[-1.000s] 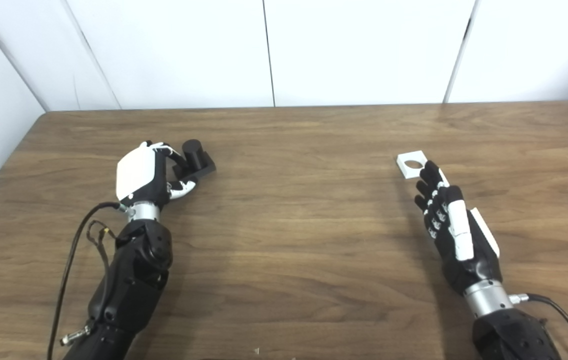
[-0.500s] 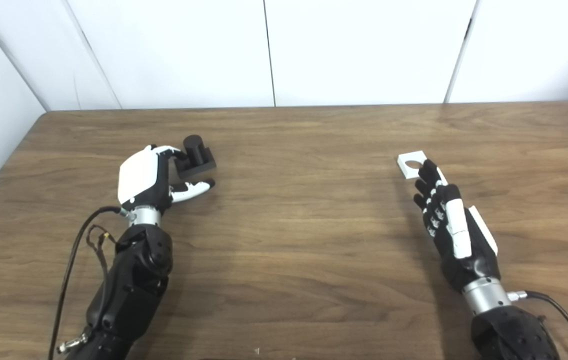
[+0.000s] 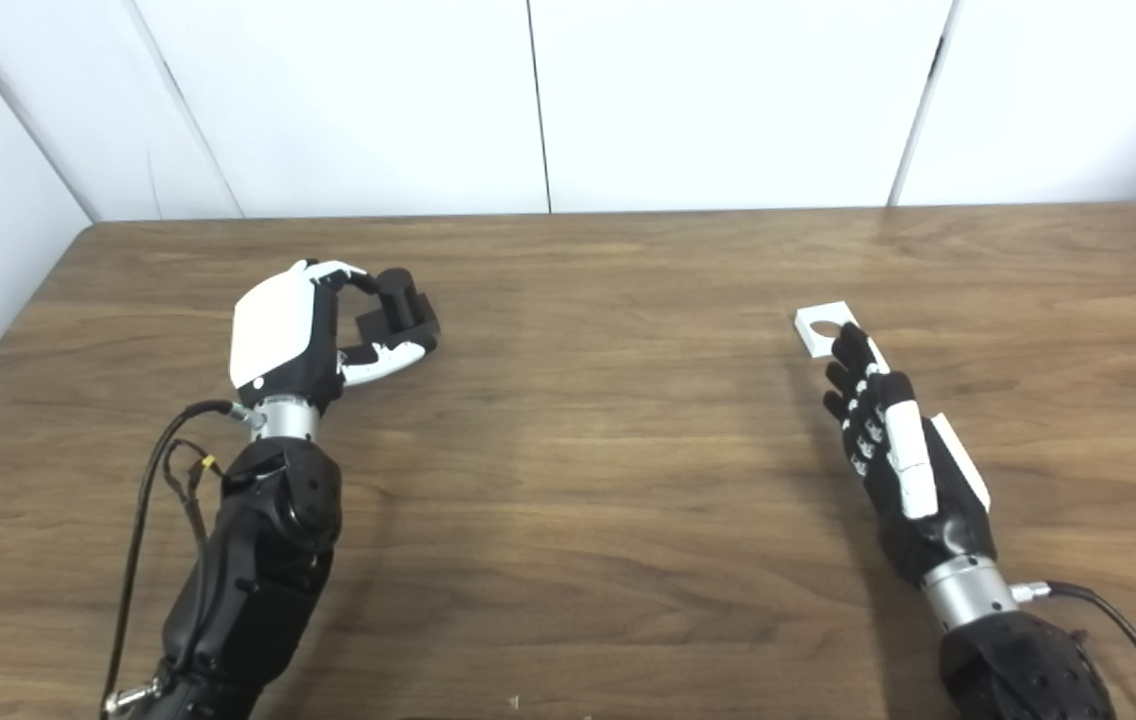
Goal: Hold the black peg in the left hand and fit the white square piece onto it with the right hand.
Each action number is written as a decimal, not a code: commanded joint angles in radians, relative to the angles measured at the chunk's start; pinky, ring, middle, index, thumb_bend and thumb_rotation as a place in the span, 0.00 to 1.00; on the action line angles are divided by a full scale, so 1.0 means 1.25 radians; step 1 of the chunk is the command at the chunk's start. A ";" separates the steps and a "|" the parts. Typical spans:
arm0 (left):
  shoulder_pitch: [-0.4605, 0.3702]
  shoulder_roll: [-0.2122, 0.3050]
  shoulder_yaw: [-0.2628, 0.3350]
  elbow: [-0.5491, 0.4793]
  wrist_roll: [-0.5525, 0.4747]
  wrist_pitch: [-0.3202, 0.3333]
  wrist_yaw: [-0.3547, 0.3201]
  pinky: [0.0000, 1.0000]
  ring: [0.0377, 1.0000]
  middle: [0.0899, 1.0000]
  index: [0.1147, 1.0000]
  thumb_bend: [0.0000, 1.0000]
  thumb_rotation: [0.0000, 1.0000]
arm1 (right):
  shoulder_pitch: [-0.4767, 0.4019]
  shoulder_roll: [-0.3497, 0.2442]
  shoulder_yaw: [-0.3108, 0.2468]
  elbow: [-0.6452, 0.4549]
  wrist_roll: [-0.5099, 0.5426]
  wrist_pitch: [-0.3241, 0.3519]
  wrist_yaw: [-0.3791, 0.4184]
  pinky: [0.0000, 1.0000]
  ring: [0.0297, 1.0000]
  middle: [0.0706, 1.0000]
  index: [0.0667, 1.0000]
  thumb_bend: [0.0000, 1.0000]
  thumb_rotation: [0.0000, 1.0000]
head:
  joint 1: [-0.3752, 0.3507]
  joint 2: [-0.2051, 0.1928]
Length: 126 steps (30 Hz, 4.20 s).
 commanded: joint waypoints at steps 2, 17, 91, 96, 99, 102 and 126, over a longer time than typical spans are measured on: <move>-0.042 0.003 0.013 -0.036 0.049 0.002 -0.004 0.74 0.91 0.81 0.62 0.87 0.46 | -0.029 -0.002 0.000 -0.010 0.006 -0.032 0.008 1.00 1.00 1.00 1.00 0.66 1.00 | 0.003 0.000; -0.095 0.047 0.047 0.061 0.023 -0.002 -0.013 0.78 0.91 0.81 0.64 0.88 0.45 | -0.018 -0.009 -0.010 -0.016 0.013 -0.029 0.009 1.00 1.00 1.00 1.00 0.67 1.00 | 0.003 -0.004; -0.153 0.100 -0.103 0.303 -0.040 -0.027 0.041 1.00 1.00 0.94 0.72 0.91 0.54 | 0.018 -0.028 -0.006 -0.034 -0.008 -0.046 0.014 1.00 1.00 1.00 1.00 0.70 1.00 | -0.026 -0.017; -0.159 0.107 -0.120 0.320 -0.028 -0.020 0.031 1.00 1.00 0.96 0.69 0.90 0.56 | 0.020 -0.031 -0.006 -0.038 -0.008 -0.045 0.016 1.00 1.00 1.00 1.00 0.70 1.00 | -0.025 -0.018; -0.161 0.112 -0.129 0.325 -0.021 -0.011 0.021 1.00 1.00 0.96 0.67 0.90 0.58 | 0.021 -0.033 -0.005 -0.040 -0.012 -0.044 0.016 1.00 1.00 1.00 1.00 0.71 1.00 | -0.025 -0.018; -0.161 0.113 -0.131 0.327 -0.020 -0.009 0.024 1.00 1.00 0.95 0.64 0.90 0.56 | 0.020 -0.033 -0.006 -0.035 -0.007 -0.046 0.019 1.00 1.00 1.00 1.00 0.72 1.00 | -0.024 -0.016; -0.146 0.105 -0.107 0.351 -0.068 -0.066 0.108 1.00 1.00 0.91 0.52 0.77 0.21 | 0.024 -0.037 -0.005 -0.038 -0.001 -0.042 0.024 1.00 1.00 1.00 1.00 0.72 1.00 | -0.023 -0.016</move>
